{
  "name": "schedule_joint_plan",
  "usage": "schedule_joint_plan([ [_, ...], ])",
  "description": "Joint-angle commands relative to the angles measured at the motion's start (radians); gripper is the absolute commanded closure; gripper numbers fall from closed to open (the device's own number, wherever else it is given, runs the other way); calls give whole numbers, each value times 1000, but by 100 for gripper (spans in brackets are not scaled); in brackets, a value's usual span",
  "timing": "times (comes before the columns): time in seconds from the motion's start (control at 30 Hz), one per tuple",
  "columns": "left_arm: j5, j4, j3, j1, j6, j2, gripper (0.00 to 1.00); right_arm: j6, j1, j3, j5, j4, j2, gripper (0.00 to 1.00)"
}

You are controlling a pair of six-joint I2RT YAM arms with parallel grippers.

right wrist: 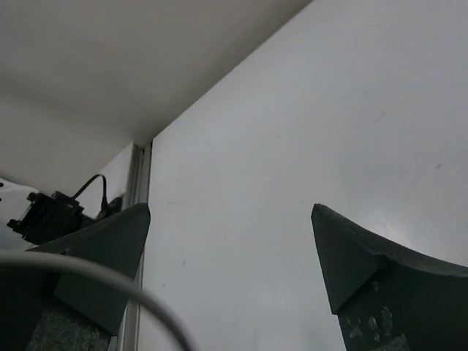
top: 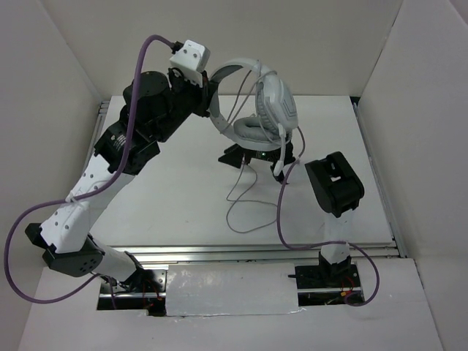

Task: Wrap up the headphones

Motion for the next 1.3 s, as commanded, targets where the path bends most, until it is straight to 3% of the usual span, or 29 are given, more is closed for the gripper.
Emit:
schedule_joint_plan([
  [0.0, -98, 173, 67, -4, -47, -17, 100, -26, 30, -71, 21, 70, -30, 0],
  [0.27, -269, 223, 66, -1, -75, 14, 100, -13, 155, -175, 11, 100, -6, 1],
  [0.43, -400, 243, 92, 39, -94, 86, 100, 106, 228, -391, 26, 313, -44, 3],
  [0.6, -476, 245, 112, 76, -117, 163, 100, 113, 290, -523, 81, 305, -139, 6],
  [0.67, -459, 219, 124, 103, -154, 181, 100, 94, 312, -573, 107, 277, -199, 11],
  [0.77, -430, 214, 124, 169, -222, 209, 100, 85, 346, -616, 121, 266, -288, 29],
  [0.93, -434, 168, 130, 246, -308, 275, 100, -31, 401, -602, 173, -31, -498, 76],
  [0.97, -437, 168, 123, 255, -311, 288, 100, -79, 418, -590, 190, -156, -577, 100],
  [1.27, -540, 128, 104, 320, -360, 388, 100, -332, 574, -396, 579, -929, -1076, 100],
])
